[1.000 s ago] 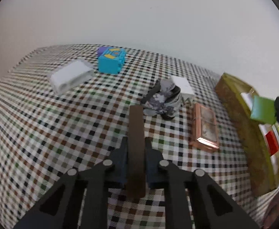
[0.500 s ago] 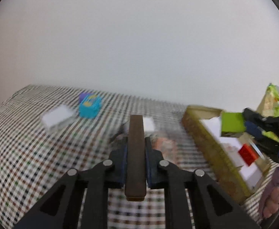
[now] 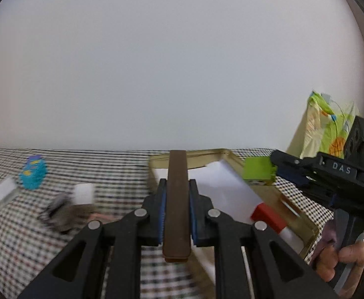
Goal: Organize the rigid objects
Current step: 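Carry the brown bar and green block into the gold tray and release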
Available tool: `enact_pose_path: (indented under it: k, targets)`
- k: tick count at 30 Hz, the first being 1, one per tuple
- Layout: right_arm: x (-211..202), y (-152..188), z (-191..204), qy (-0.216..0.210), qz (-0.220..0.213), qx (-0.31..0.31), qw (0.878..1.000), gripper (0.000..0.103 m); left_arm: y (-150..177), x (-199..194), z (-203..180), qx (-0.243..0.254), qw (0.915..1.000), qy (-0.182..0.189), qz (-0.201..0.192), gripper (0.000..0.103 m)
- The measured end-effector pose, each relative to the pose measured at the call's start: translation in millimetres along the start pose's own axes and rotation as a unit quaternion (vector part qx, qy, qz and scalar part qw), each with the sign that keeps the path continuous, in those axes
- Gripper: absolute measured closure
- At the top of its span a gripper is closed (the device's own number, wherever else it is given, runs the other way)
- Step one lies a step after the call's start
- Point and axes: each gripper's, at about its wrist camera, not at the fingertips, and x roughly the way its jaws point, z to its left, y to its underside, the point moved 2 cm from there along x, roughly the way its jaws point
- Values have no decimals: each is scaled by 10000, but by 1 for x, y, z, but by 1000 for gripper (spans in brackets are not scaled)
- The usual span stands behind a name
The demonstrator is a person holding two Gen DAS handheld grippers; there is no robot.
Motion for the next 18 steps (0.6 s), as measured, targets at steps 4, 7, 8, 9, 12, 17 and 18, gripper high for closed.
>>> enact_pose_path:
  k: [4, 7, 8, 9, 12, 17, 18]
  targets:
    - [10, -2, -5, 433, 54, -218, 9988, 69, 0, 27, -18, 97, 9997, -42, 225, 90]
    - [19, -1, -7, 485, 246, -180, 9984, 69, 3, 44, -23, 9, 9990, -46, 450, 90]
    - [18, -2, -7, 488, 225, -172, 9984, 69, 4, 50, -24, 17, 9986, -73, 533, 90]
    - [18, -2, -6, 567, 194, -198, 9980, 69, 5, 54, -25, 45, 9982, -111, 588, 90]
    - [18, -2, -5, 680, 187, -267, 9971, 69, 6, 58, -21, 6, 9976, -161, 669, 90]
    - [14, -4, -10, 554, 193, -84, 9982, 62, 7, 60, -20, -81, 9965, -54, 829, 77]
    - [11, -4, -13, 540, 155, 19, 9984, 53, 7, 58, -19, -102, 9967, -124, 798, 50]
